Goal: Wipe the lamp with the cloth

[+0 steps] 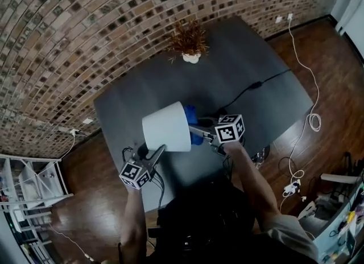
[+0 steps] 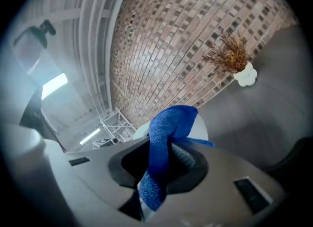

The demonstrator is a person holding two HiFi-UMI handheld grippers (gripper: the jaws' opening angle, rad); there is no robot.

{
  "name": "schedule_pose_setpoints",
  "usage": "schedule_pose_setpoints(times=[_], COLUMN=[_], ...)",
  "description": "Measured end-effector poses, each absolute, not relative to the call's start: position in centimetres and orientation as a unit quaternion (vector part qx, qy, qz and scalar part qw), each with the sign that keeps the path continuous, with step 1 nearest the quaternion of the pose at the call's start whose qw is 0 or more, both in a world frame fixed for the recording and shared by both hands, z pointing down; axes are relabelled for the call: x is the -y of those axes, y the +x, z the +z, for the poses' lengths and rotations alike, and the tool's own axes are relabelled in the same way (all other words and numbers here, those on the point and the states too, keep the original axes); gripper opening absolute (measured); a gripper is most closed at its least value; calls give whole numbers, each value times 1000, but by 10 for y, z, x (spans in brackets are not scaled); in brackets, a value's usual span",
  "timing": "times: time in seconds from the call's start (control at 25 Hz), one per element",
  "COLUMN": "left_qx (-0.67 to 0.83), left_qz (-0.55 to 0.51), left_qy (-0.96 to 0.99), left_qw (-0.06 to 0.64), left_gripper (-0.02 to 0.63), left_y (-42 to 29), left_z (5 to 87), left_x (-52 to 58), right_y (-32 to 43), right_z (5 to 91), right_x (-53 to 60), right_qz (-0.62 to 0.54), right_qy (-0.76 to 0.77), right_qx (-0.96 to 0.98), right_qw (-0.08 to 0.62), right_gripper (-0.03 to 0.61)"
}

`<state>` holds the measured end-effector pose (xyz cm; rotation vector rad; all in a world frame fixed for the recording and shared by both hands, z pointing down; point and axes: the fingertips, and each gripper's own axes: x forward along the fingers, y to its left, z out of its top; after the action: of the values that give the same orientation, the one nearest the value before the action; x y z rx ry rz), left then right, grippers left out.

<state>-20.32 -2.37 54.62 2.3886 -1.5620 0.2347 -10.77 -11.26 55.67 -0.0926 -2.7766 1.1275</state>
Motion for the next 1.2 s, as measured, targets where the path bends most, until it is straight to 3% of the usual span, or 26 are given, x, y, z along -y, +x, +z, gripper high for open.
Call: schedule_pose_setpoints(times=[0.2, 0.44, 0.68, 0.8, 1.04, 1.2], left_qx=[500, 526, 514, 510, 510, 505], left_qz=[17, -24, -36, -34, -31, -79], left_qy=[841, 785, 766, 749, 750, 749], left_qw=[208, 325, 385, 420, 421, 422], left_gripper=[194, 201, 201, 201, 183, 183], left_y=[-182, -227, -250, -260, -258, -253], left_z=[512, 539, 541, 544, 547, 547], left_x=[27, 64, 102, 119, 117, 110], right_y=[-120, -145, -45, -34, -137, -137], right_z=[563, 590, 566, 563, 601, 637], right_x=[114, 162, 206, 173, 120, 144], right_qz=[442, 335, 305, 279, 246, 245], right_qy=[-19, 88, 255, 241, 121, 136], right_qx=[886, 909, 906, 912, 931, 912], right_qw=[140, 231, 148, 180, 242, 299], right_gripper=[77, 78, 78, 80, 78, 80])
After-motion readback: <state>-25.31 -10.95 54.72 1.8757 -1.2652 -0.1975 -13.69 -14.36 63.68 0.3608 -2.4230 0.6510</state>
